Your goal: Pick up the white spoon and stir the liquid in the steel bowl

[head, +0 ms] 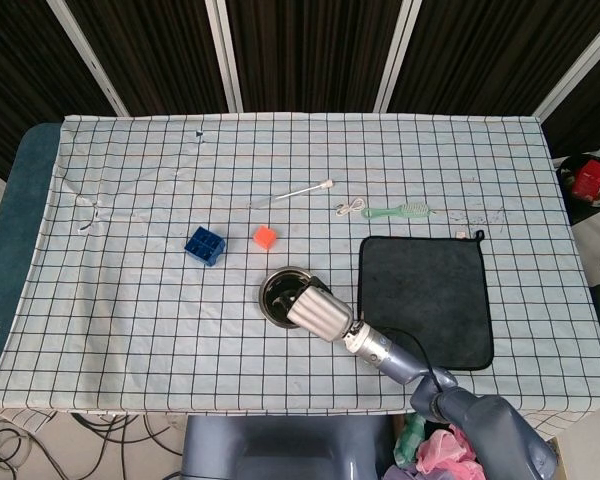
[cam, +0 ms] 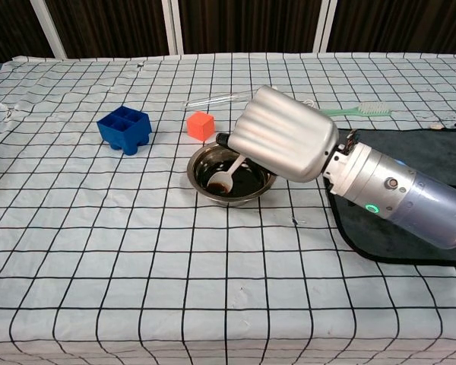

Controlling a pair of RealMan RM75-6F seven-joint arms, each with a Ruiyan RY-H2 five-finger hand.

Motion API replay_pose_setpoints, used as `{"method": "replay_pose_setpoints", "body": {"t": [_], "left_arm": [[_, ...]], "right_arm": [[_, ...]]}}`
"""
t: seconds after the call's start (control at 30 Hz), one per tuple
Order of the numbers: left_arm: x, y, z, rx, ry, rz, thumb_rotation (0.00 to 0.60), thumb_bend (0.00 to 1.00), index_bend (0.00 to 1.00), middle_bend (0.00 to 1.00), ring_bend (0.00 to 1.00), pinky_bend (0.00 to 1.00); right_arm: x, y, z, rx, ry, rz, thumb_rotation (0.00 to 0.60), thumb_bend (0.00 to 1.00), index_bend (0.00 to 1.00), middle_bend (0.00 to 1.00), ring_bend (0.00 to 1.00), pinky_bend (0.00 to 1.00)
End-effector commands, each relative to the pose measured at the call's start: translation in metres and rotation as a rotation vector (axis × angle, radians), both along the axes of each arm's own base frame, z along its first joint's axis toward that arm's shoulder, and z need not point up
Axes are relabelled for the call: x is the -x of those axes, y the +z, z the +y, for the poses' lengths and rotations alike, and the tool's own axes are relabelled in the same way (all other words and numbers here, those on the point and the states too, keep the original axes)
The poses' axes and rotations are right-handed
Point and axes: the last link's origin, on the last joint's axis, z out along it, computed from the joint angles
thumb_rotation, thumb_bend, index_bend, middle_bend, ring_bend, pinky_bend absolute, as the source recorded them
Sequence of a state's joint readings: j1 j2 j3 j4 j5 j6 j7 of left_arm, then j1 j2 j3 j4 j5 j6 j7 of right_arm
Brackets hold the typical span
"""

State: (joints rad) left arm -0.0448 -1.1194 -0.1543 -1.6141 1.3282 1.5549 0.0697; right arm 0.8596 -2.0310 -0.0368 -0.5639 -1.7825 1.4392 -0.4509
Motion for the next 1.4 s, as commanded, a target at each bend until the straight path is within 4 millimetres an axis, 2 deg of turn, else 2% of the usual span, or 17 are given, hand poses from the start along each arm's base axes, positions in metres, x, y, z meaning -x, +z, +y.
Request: {"method": "replay_pose_setpoints", "body": {"t": [0.03, 0.47, 0.73, 1.1, 1.4], "left_arm": [[0.000, 0.000, 0.000, 0.000, 0.000, -0.001, 0.600, 0.22, 0.10, 0.01, 0.00, 0.02], [0.000, 0.000, 0.000, 0.000, 0.001, 0.000, 0.600, 0.22, 0.10, 0.01, 0.00, 0.02], [0.000, -0.001, 0.001, -0.002, 0.005, 0.003, 0.600, 0.22, 0.10, 0.01, 0.00, 0.02], [0.001, -0.001, 0.001, -0.003, 0.010, 0.006, 0.600, 0.22, 0.10, 0.01, 0.00, 0.02], [0.000, -0.002, 0.001, 0.000, 0.013, 0.006, 0.600, 0.22, 0.10, 0.01, 0.00, 0.02]], "right_arm": [[-0.003, -0.002, -0.004, 0.004, -0.011, -0.003, 0.600, 0.38, 0.71, 0.91, 1.00, 1.00], [-0.006, -0.006, -0.020, 0.046, -0.066, -0.007, 0.600, 0.39, 0.71, 0.91, 1.00, 1.00], [0.003, 0.001, -0.031, 0.079, -0.089, 0.020, 0.600, 0.39, 0.71, 0.91, 1.00, 1.00], [0.017, 0.008, -0.030, 0.089, -0.082, 0.046, 0.600, 0.39, 0.71, 0.91, 1.00, 1.00], [0.027, 0.017, -0.020, 0.079, -0.056, 0.048, 0.600, 0.39, 0.72, 0.91, 1.00, 1.00]]}}
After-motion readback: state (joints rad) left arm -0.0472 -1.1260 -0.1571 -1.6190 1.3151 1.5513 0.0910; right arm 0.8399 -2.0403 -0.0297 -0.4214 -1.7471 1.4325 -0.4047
